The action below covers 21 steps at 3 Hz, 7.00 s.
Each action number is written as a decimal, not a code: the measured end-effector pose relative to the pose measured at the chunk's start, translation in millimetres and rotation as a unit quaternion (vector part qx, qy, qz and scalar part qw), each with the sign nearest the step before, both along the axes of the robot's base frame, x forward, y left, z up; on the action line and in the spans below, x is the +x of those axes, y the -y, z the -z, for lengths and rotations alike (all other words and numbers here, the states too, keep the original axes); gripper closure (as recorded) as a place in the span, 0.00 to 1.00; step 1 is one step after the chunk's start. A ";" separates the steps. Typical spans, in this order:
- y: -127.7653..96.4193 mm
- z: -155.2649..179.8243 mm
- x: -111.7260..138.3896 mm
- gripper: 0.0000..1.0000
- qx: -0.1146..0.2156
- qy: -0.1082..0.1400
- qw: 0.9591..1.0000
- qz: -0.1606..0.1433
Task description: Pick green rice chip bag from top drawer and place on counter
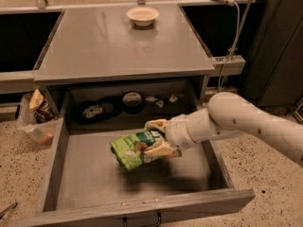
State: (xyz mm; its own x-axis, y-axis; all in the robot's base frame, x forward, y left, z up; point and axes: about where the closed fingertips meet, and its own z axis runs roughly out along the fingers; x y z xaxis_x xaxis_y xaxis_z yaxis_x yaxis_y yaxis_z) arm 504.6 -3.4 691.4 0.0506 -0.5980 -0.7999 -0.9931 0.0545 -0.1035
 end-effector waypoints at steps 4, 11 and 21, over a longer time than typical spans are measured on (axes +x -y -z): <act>64.3 -114.5 -29.2 1.00 -0.057 0.114 0.989 0.079; -44.4 -408.4 175.6 1.00 -0.047 0.419 0.906 0.047; -70.5 -192.4 279.7 0.58 0.066 0.215 0.964 0.140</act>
Offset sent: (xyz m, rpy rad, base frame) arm 0.0362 -0.0365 0.2376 -0.1349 -0.3135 0.0120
